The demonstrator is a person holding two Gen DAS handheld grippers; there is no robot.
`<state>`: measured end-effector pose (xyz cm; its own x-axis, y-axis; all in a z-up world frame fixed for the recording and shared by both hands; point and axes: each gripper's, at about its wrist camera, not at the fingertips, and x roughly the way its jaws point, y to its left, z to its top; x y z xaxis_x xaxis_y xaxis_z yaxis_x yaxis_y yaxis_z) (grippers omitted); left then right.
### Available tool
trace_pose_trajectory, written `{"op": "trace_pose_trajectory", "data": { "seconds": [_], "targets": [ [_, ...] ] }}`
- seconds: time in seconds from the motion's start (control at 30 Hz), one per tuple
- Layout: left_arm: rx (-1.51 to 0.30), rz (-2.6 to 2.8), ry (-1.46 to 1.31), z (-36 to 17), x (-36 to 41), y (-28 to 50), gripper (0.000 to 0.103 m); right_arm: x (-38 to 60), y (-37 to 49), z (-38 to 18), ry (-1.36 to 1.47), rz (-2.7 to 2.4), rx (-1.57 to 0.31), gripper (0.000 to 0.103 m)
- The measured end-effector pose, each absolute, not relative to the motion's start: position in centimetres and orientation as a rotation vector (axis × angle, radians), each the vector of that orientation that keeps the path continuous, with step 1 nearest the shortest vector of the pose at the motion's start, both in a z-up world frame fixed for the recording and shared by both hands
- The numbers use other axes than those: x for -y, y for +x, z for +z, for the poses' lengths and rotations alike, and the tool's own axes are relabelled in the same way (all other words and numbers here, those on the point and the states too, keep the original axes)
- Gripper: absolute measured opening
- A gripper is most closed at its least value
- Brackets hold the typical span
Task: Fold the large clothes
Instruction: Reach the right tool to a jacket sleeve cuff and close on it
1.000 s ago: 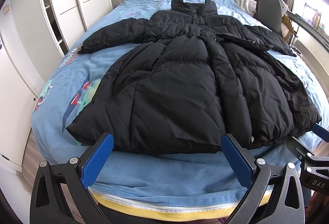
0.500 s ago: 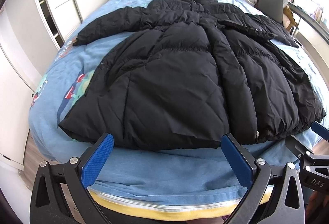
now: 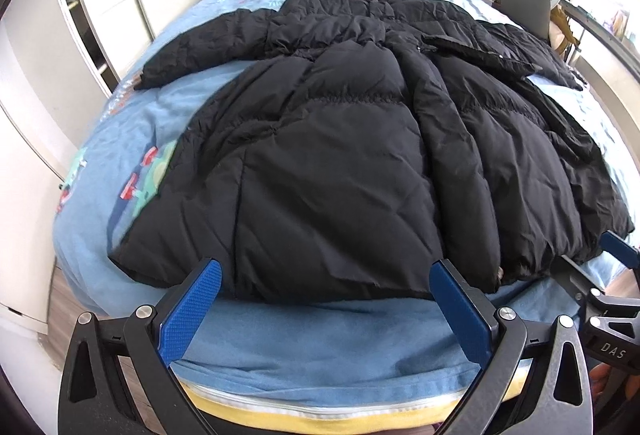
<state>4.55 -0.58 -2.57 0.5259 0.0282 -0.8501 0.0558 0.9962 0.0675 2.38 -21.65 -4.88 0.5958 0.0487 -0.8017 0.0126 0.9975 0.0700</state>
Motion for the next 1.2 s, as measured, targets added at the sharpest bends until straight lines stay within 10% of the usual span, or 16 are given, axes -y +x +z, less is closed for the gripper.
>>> {"op": "trace_pose_trajectory", "data": {
  "seconds": [0.7, 1.2],
  "targets": [
    [-0.651, 0.095, 0.121, 14.4, -2.9, 19.9, 0.102, 33.3, 22.2, 12.3, 0.273, -0.051, -0.624, 0.103],
    [-0.761, 0.283, 0.039, 7.4, -7.5, 32.6, 0.102, 54.5, 34.3, -6.2, 0.861, -0.333, -0.731, 0.103]
  ]
}}
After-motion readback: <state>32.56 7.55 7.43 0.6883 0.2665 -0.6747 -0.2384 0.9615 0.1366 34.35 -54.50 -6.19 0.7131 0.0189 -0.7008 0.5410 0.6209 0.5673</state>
